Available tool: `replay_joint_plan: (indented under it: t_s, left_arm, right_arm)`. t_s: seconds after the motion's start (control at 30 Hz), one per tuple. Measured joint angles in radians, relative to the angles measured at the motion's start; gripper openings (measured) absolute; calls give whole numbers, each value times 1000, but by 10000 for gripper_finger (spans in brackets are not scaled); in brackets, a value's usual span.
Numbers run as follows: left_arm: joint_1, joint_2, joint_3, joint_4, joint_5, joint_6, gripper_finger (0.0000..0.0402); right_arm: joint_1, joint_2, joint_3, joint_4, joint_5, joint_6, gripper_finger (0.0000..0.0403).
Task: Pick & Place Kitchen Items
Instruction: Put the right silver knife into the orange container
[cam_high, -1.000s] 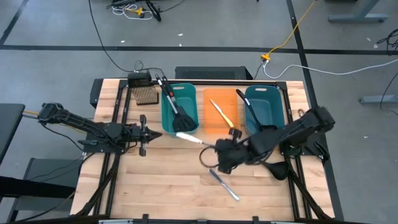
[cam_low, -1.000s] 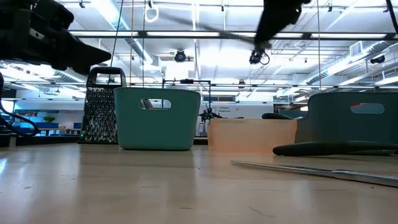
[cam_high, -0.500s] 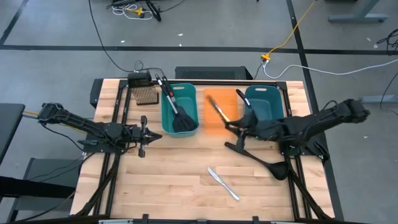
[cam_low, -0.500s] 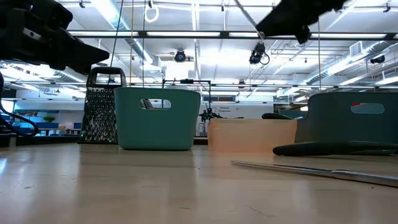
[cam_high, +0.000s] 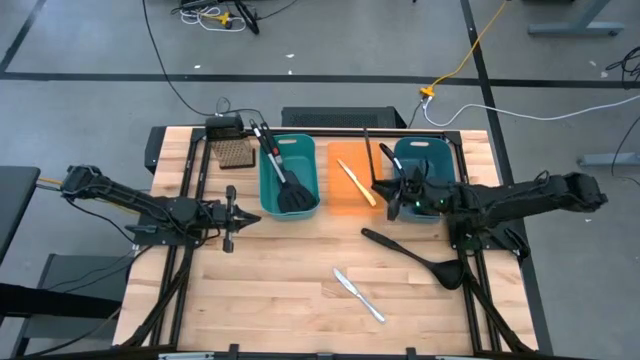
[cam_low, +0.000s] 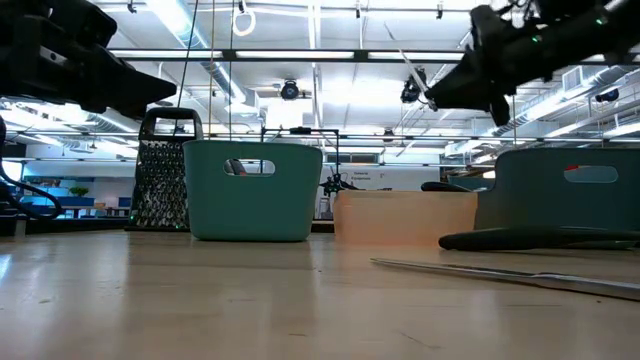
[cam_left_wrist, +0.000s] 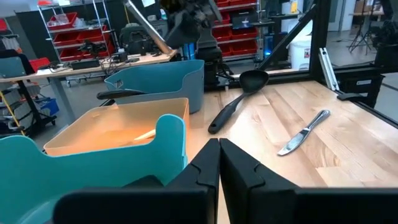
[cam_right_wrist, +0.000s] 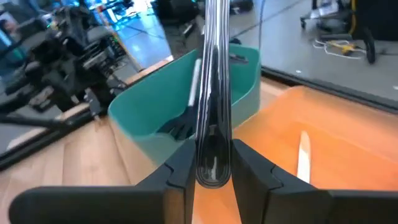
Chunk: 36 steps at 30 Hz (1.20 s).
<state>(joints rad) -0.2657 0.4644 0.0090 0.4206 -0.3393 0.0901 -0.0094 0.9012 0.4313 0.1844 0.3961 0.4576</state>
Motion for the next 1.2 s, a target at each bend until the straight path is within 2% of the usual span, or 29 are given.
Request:
replay_joint_plan:
  t_s: [0.13,0.33,0.4,0.5,0.67,0.77,0.93,1.2]
  left_arm:
    - [0,0,0,0,-5,1,14]
    - [0,0,0,0,-7,4,14]
    - [0,0,0,0,-7,0,14]
    - [0,0,0,0,-7,0,14]
    - [0,0,0,1,-4,1,14]
    - [0,0,0,1,-4,1,14]
    - [0,0,0,0,-4,0,14]
    - [0,0,0,0,-3,0,14]
  right_arm:
    - [-107,59,140,-224,-61,31,82]
    - [-245,267,377,-532,-239,90,82]
    - [-265,338,445,-658,-282,116,82]
    - [-279,418,541,-759,-329,140,82]
    - [-300,503,687,-923,-447,172,81]
    - [-311,543,768,-1044,-479,201,81]
    - [-324,604,840,-1189,-500,247,81]
    - [-323,705,837,-1185,-520,259,81]
